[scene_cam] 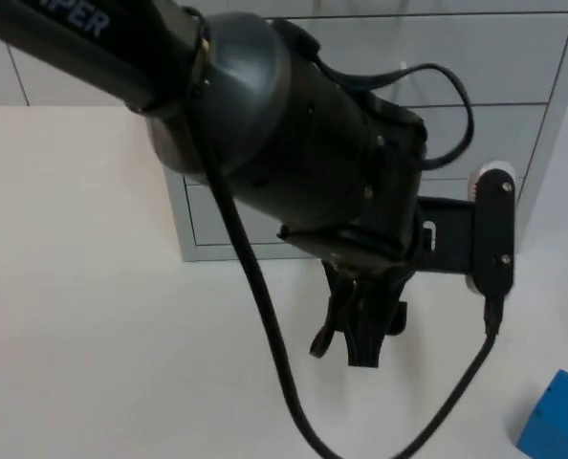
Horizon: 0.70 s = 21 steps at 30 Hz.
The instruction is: Open the drawer with the left hand, place the block into the drawer with the right hand, then close the drawer with the left hand.
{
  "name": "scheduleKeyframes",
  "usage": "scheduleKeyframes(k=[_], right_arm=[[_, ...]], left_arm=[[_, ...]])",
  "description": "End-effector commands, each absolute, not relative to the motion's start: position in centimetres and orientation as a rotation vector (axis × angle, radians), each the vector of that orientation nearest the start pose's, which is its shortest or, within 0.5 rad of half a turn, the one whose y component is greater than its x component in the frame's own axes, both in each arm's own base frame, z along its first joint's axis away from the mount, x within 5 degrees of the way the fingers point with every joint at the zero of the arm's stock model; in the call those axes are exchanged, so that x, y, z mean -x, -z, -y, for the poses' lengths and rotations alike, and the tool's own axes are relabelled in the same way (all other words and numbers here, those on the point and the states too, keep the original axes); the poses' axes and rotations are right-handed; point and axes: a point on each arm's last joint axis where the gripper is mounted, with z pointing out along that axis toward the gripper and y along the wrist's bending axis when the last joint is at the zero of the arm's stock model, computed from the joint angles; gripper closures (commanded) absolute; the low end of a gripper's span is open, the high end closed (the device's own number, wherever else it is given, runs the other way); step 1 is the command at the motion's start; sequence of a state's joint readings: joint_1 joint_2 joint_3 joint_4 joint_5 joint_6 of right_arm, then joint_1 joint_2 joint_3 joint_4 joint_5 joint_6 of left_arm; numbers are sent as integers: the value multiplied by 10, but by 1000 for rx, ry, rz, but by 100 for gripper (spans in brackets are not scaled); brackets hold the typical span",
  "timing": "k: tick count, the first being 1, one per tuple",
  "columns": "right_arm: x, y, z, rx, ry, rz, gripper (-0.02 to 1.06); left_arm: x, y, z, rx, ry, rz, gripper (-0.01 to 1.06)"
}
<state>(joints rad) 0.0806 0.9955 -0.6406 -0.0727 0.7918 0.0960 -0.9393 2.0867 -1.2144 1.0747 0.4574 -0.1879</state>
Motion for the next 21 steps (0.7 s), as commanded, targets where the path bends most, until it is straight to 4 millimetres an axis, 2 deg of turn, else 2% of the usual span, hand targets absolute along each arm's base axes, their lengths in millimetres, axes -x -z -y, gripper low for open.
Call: scheduleKeyframes(k=[1, 12, 21], right_arm=[[-172, -258, -9, 23, 23, -2612, -1], [-172, -259, -9, 23, 23, -2610, -1], [-172, -259, -9, 22, 20, -2606, -1]], left_arm=[[-279, -117, 308, -1850, -447, -1705, 35], [-297, -116, 299, -1829, -368, -1677, 35], [-298, -93, 301, -1885, -378, -1679, 35]])
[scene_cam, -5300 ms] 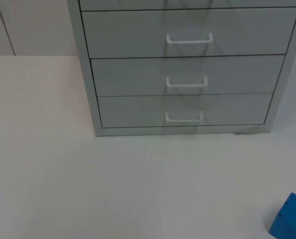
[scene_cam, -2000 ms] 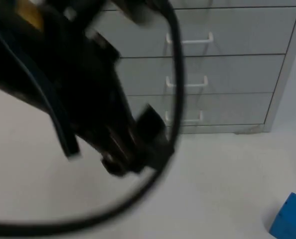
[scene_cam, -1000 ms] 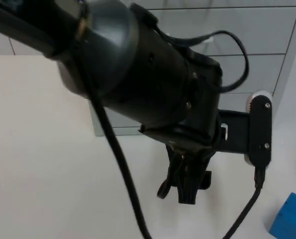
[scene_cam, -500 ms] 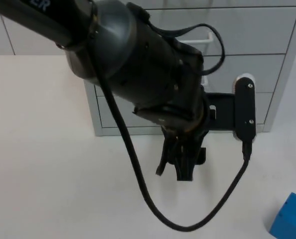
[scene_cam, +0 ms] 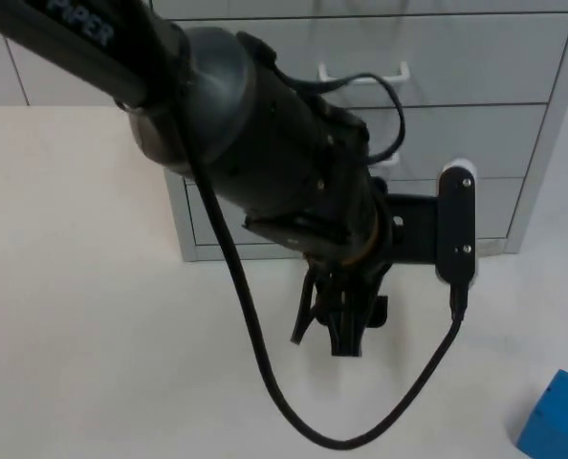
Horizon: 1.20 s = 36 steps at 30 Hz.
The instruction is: Open the drawer with the left hand, place the block into the drawer with the right hand, then close the drawer with the left hand.
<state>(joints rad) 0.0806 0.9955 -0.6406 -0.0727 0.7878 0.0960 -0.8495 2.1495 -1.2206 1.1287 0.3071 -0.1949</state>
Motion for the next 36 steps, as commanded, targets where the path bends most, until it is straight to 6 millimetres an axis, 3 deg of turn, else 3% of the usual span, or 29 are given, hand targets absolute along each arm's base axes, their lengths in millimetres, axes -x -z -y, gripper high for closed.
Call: scheduleKeyframes(k=[1, 11, 19, 22, 24, 25, 28, 36], right_arm=[[-172, -259, -9, 20, 17, -2606, -1], [-172, -259, -9, 17, 13, -2608, -1], [-172, -259, -9, 16, 13, -2610, -1], [-172, -259, -10, 8, -2, -2611, -1], [-172, -259, -10, 6, -4, -2611, -1], [-172, -259, -10, 6, -4, -2611, -1], [-172, -259, -10, 5, -7, -2611, -1], [-172, -259, -11, 4, -9, -2609, -1]], left_arm=[[-300, -92, 301, -1883, -389, -1682, 35], [-310, -83, 306, -1863, -384, -1699, 35], [-315, -69, 308, -1868, -413, -1734, 43], [-314, -60, 306, -1872, -420, -1762, 61], [-313, -59, 306, -1868, -417, -1771, 79], [-313, -59, 306, -1868, -417, -1771, 79], [-313, -58, 305, -1851, -419, -1794, 105], [-311, -57, 299, -1764, -414, -1946, 105]])
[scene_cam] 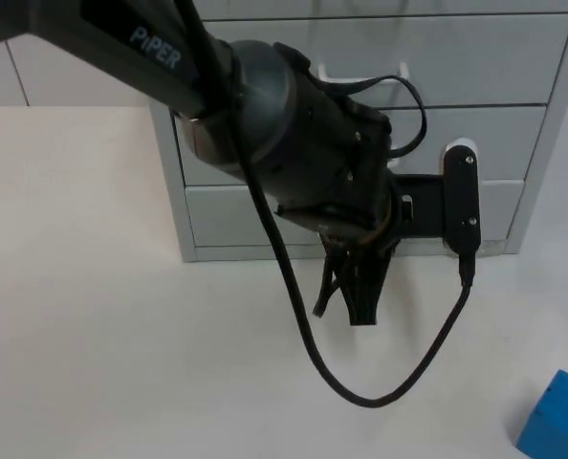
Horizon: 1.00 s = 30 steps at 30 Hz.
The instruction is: Open the drawer with the left hand, place the block into the drawer with the right hand, then close the drawer with the left hand.
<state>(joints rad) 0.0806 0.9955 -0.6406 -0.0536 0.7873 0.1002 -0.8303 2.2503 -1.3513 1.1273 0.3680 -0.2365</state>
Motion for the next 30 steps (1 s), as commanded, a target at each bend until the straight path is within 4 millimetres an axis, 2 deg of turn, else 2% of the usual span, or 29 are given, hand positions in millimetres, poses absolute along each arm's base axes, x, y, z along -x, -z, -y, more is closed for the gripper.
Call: scheduleKeyframes(k=[1, 2, 8, 16, 20, 30], right_arm=[[-172, -259, -11, 4, -9, -2609, -1], [-172, -259, -11, 4, -9, -2609, -1], [-172, -259, -11, 4, -9, -2609, -1], [-172, -259, -11, 4, -9, -2608, -1], [-172, -259, -10, 5, -7, -2608, -1], [-172, -259, -10, 5, -7, -2608, -1]], left_arm=[[-310, -58, 298, -1740, -407, -1980, 105], [-307, -61, 298, -1701, -391, -2037, 105], [-292, -73, 302, -1709, -359, -2096, 105], [-250, -95, 318, -1780, -352, -2128, 105], [-241, -96, 320, -1811, -368, -2146, 105], [-222, -91, 324, -1925, -164, -2239, 105]])
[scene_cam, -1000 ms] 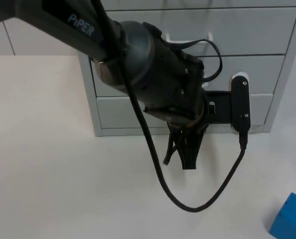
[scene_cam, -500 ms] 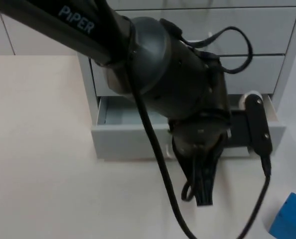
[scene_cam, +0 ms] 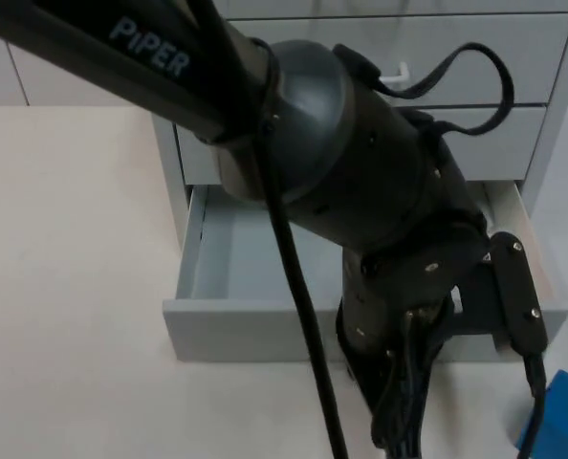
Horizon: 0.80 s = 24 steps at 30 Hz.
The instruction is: Open the drawer with the left hand, place the block into the drawer with the right hand, then close the drawer with the left hand.
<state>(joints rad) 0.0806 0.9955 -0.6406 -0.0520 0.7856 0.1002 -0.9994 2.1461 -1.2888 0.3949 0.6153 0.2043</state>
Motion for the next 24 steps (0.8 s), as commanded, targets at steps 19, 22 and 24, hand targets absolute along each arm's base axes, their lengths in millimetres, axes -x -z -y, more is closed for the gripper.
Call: scheduleKeyframes(k=[19, 22, 24], right_arm=[[-173, -259, -11, 5, -8, -2599, -1], [-173, -259, -11, 5, -8, -2599, -1], [-173, -259, -11, 5, -8, -2599, -1]], left_arm=[[-221, -91, 322, -2001, -179, -2218, 105], [-221, -91, 322, -1998, -174, -2213, 98], [-221, -92, 323, -1995, -172, -2210, 91]])
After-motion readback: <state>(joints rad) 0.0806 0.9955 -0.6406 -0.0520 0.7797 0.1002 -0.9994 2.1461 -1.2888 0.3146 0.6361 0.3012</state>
